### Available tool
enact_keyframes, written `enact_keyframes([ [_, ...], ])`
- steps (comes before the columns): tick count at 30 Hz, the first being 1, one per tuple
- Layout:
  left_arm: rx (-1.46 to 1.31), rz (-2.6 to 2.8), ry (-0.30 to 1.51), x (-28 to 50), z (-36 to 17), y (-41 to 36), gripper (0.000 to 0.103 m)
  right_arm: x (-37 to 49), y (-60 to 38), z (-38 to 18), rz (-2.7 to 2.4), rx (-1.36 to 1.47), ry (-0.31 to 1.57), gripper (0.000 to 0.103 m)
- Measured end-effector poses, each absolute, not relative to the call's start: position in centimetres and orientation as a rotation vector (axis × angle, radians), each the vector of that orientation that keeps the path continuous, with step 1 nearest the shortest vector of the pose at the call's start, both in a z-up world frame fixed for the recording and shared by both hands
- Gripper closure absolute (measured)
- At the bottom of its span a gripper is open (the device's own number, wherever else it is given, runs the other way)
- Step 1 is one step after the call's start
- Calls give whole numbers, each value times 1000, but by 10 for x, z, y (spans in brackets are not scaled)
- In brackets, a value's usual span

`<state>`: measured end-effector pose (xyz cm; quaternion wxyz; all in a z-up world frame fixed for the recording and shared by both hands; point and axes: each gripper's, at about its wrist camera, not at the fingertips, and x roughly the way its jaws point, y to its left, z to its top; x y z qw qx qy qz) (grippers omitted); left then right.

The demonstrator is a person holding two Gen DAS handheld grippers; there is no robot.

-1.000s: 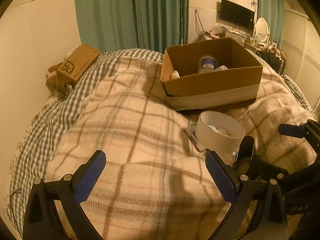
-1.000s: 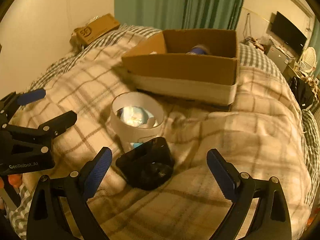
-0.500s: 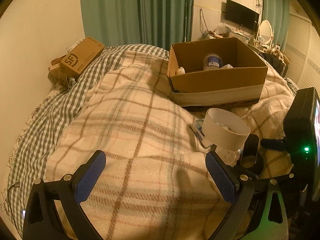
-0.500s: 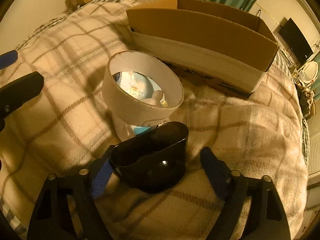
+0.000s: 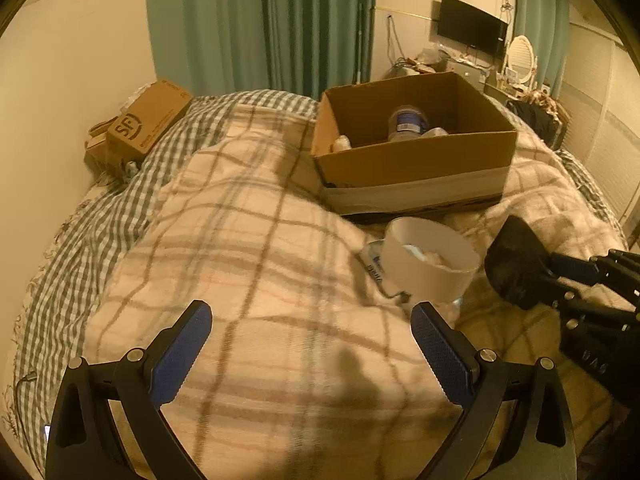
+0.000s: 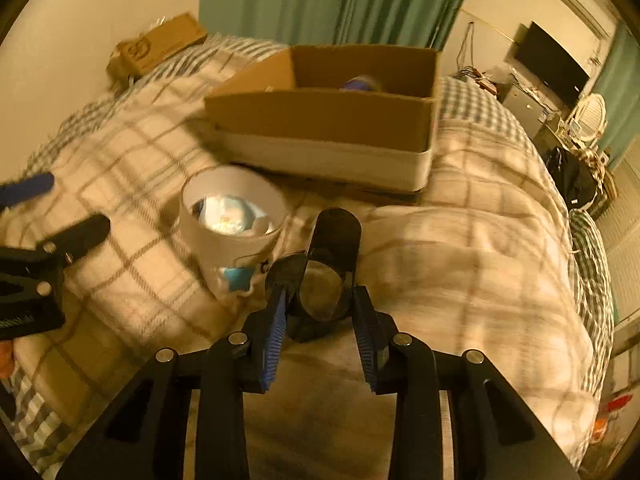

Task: Organize objects
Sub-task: 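Grasp the black cup with the right tool, then grasp the white tape roll with the left tool while the right tool holds the black cup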

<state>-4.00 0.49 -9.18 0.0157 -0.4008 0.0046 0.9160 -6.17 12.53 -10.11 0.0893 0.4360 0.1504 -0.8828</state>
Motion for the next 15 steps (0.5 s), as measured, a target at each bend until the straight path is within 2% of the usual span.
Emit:
enact_keyframes([
  [8,-1220,2763,39,-57,-88,42,1,-62,150,-64,-2700,1182,372,72],
  [15,-1318,2671,148,-87,-113,77,1,-67,152,-50,-2708,1117,378,73],
])
